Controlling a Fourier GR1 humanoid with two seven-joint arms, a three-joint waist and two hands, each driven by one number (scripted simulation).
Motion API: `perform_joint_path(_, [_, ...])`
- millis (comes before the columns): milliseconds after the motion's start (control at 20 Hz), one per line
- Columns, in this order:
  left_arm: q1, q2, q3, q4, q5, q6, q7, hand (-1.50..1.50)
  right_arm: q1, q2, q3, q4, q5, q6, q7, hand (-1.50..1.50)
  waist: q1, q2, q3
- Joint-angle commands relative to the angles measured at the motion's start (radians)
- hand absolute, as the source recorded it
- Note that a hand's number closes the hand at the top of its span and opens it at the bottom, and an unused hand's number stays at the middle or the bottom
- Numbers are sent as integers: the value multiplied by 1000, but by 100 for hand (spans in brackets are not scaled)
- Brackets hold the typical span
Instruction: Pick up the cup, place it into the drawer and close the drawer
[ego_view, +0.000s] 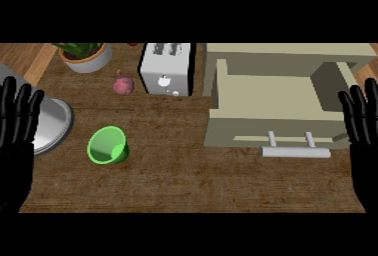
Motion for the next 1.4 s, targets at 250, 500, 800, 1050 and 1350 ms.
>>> perform_joint_path(250, [43,-44,-133,-9,-3,-65,-27,-150,1,-13,-17,-43,9,17,8,-150,-17,1,22])
perform_joint_path(500, [41,-113,-116,58,132,19,68,-150,-51,-48,30,22,68,50,74,-150,-14,2,22])
perform_joint_path(800, [113,-108,-85,143,153,-24,-48,-150,-44,-42,-11,82,49,96,1,-150,-14,2,22])
perform_joint_path(1050, [147,-86,-17,236,151,-40,-110,-150,46,-38,-13,28,26,125,-23,-150,-17,1,22])
perform_joint_path(1350, [131,-75,54,424,124,-38,-223,-150,-12,-20,-8,61,73,96,-11,-150,-17,2,22])
